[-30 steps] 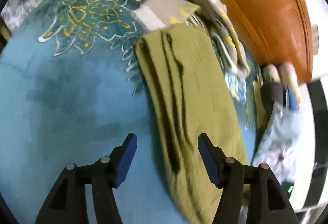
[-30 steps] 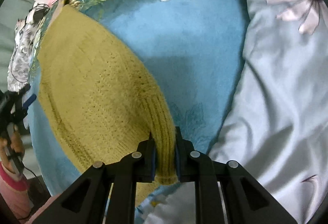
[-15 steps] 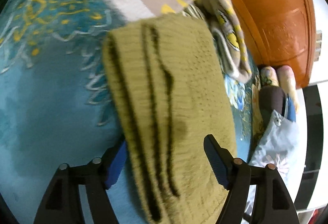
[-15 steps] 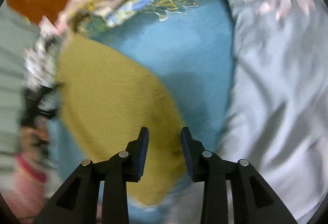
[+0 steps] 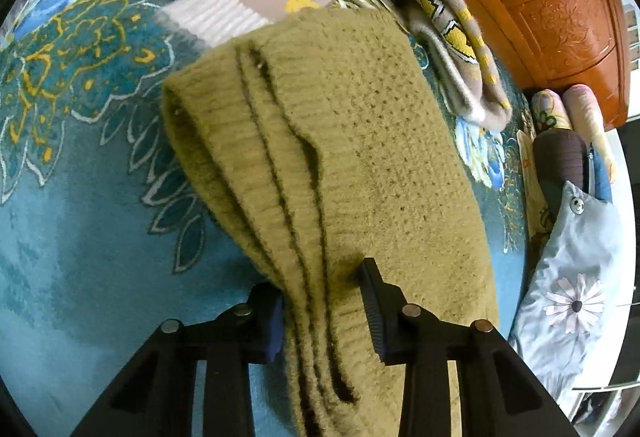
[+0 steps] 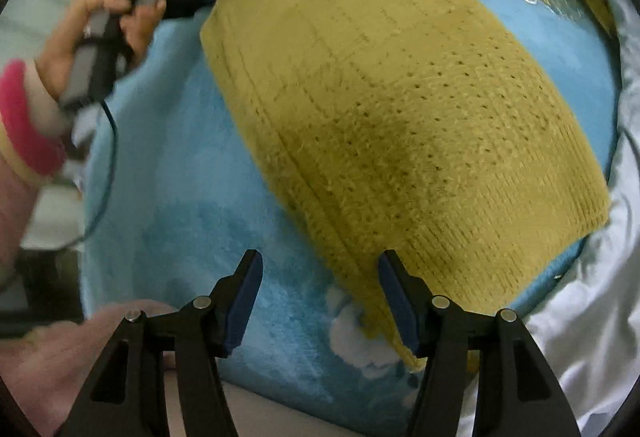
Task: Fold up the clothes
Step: 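Fold the sweater edge over with the left gripper while the right gripper grasps the hem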
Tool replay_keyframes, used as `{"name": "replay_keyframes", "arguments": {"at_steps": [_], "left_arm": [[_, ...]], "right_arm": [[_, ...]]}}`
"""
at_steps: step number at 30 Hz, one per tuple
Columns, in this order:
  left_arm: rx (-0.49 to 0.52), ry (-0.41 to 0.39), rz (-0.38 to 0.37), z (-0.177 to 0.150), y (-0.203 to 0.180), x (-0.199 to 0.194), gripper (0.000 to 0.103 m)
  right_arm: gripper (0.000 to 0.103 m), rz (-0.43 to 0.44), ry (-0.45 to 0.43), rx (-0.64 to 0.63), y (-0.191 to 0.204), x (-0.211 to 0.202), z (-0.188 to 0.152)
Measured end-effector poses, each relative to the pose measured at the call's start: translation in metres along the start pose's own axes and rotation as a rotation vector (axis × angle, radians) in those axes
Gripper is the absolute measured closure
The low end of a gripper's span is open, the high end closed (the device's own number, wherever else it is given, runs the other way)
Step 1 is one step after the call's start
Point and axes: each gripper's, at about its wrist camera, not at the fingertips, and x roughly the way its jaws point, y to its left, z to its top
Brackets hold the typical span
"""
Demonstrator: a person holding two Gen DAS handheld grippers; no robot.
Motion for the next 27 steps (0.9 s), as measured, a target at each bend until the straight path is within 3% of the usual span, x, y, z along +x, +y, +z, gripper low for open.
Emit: {"name": "replay_keyframes", "arguments": {"at_steps": [6,8,9,12,15,18,22,25,27], "left_arm": [[-0.015,0.004,-0.017,-0.001,0.006,-0.001,0.074],[-0.015,-0.002,-0.019,-0.002,0.006,-0.003,0.083],[-0.012,-0.008,-0.023,-0.002,0.006,-0.005,0.085],[-0.002,-0.028,-0.035,-0.003,0.006,-0.012,0.088],[0.004,-0.059,-0.049,-0.008,0.005,-0.023,0.09],[0.011,-0.092,-0.054,-0.021,0.007,-0.04,0.09],[0.019,-0.103,-0.033,-0.057,0.025,-0.065,0.09],[0.015,-0.084,0.008,-0.072,0.045,-0.063,0.09],[-0.033,-0.082,-0.011,-0.074,0.055,-0.059,0.09]], "right_arm": [[0.041,-0.146,0.066,-0.074,0.017,0.022,0.004],[0.041,-0.211,0.083,-0.124,0.027,0.027,0.003],[0.044,-0.239,0.084,-0.139,0.03,0.029,0.002],[0.067,-0.302,0.08,-0.14,0.029,0.029,0.001],[0.078,-0.283,0.071,-0.122,0.023,0.022,-0.001],[0.082,-0.259,0.062,-0.103,0.016,0.015,-0.003],[0.082,-0.238,0.088,-0.111,0.009,0.01,-0.014],[0.082,-0.172,0.095,-0.066,-0.003,0.007,-0.017],[0.08,-0.125,0.092,-0.035,-0.011,0.004,-0.016]]}}
